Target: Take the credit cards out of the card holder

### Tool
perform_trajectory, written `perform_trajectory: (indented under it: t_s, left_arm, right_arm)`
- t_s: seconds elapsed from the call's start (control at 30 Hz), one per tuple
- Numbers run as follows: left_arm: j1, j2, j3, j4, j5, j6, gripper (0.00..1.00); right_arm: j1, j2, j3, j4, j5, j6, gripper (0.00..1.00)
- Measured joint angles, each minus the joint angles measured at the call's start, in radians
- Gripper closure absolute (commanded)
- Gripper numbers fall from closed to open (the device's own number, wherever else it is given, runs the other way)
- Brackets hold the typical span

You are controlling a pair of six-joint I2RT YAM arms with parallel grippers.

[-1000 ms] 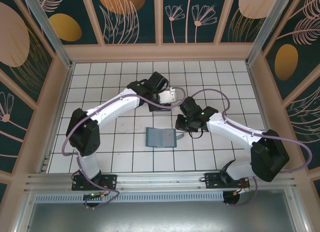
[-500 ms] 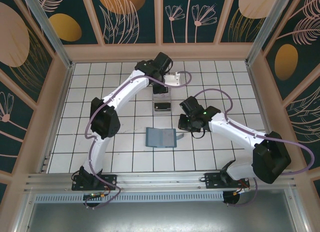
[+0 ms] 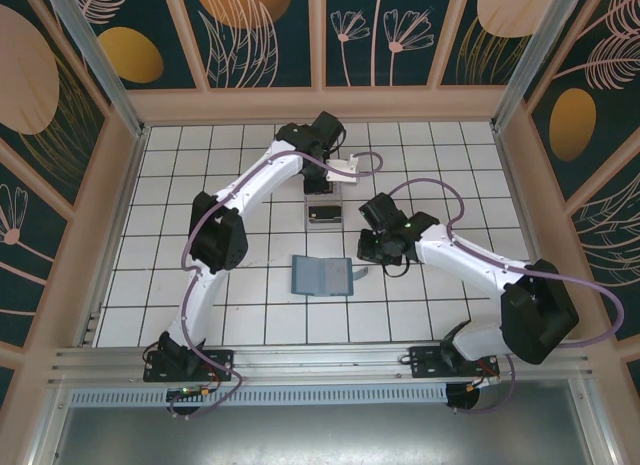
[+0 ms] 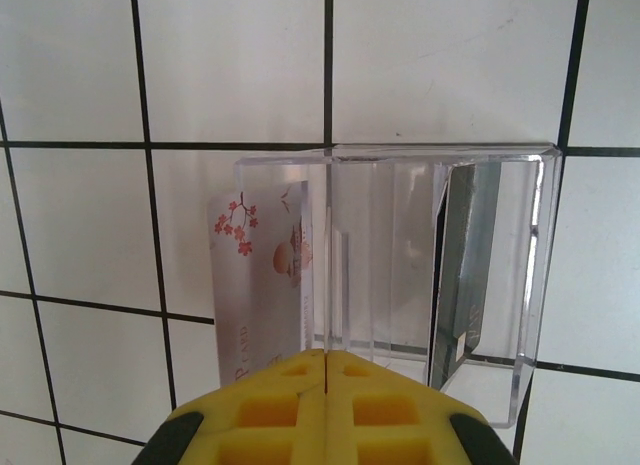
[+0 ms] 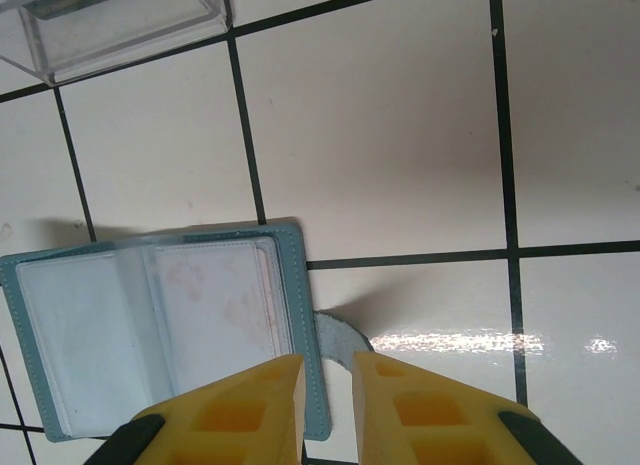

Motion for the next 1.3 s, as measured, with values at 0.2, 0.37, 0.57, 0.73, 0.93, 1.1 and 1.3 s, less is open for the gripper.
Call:
perform_trajectory:
  t_s: [0.2, 0.37, 0.57, 0.73, 0.93, 1.1, 1.3]
  left_arm:
    - [0.002, 0.014, 0.001, 0.008, 0.0, 0.001, 1.0]
    - [0.004, 0.016, 0.002, 0.013, 0.004, 0.003, 1.0]
    - [0.004, 0.033, 0.005, 0.024, 0.027, 0.003, 1.0]
    - [0.007, 0.043, 0.005, 0.033, 0.056, 0.004, 1.0]
    - [0.01, 0.043, 0.005, 0.047, 0.07, 0.003, 1.0]
    - [0.01, 0.043, 0.005, 0.056, 0.087, -0.001, 1.0]
    - [0.019, 0.043, 0.005, 0.064, 0.127, -0.013, 1.0]
  right_arm:
    - [0.0, 0.0, 0.0, 0.0, -0.004, 0.0, 0.79]
    - [-0.001, 0.013, 0.0, 0.0, -0.006, 0.0, 0.79]
    - [-0.002, 0.031, 0.0, 0.0, -0.007, 0.0, 0.79]
    - [-0.004, 0.039, 0.0, 0.0, -0.009, 0.0, 0.79]
    - [-0.006, 0.046, 0.001, 0.0, -0.018, -0.002, 0.79]
    - [-0.006, 0.048, 0.001, 0.0, -0.018, -0.004, 0.8]
    - [-0.006, 0.052, 0.001, 0.0, -0.018, -0.004, 0.79]
